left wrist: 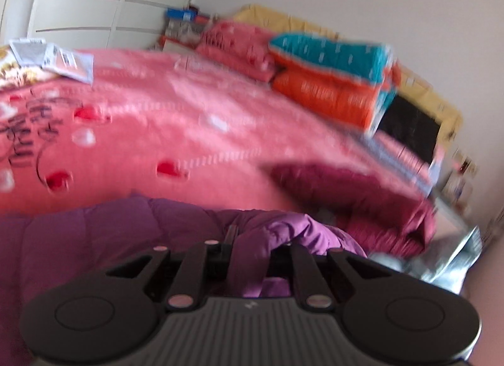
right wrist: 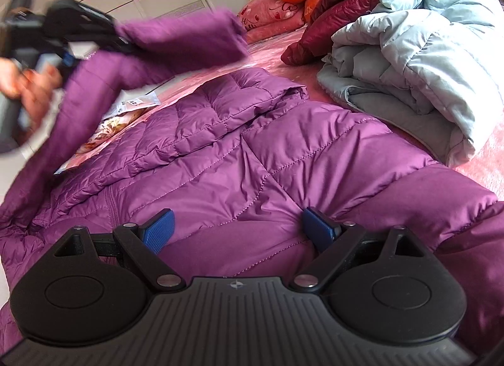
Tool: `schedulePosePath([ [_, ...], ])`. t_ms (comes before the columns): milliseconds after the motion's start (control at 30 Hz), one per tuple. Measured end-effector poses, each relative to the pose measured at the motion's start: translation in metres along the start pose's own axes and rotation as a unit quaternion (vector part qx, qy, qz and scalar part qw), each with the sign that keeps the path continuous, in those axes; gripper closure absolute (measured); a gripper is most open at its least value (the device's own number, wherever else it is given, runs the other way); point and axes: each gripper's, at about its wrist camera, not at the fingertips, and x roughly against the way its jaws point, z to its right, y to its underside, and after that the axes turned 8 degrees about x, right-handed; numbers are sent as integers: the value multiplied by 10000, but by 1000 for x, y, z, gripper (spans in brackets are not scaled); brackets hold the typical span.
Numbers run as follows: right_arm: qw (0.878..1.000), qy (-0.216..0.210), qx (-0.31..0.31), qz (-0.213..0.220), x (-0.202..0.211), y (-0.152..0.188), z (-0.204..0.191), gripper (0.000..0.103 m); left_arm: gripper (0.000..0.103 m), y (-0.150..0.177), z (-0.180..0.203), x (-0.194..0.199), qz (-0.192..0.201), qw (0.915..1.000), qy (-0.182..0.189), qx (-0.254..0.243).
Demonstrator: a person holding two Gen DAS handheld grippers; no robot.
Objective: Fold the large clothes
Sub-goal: 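Lift the held sleeve with the left gripper and fold it across the jacket body, then release the sleeve with the left gripper and pull back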
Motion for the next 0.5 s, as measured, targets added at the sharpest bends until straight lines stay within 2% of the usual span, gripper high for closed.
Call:
schedulePosePath([
  [100,10000,-15,-3,-2,-1,0,1,0,93,17,-10,-17,-142,9996,-227,-56],
  [300,10000,-9,-1,-1,-1,0,0,0,83,36,-16,-14,-241,9996,-109,97],
  [400,10000,-20,-16,2,-1,0,0,0,73,45,-14,-3,-311,9994,19,168],
  [467,10000,-29,-28,8,-1,1,0,0,57,50,-12,7,-341,9993,13,118],
  [500,10000,-31,-29,10,-1,1,0,0,53,53,-9,11,-336,9994,-9,65],
])
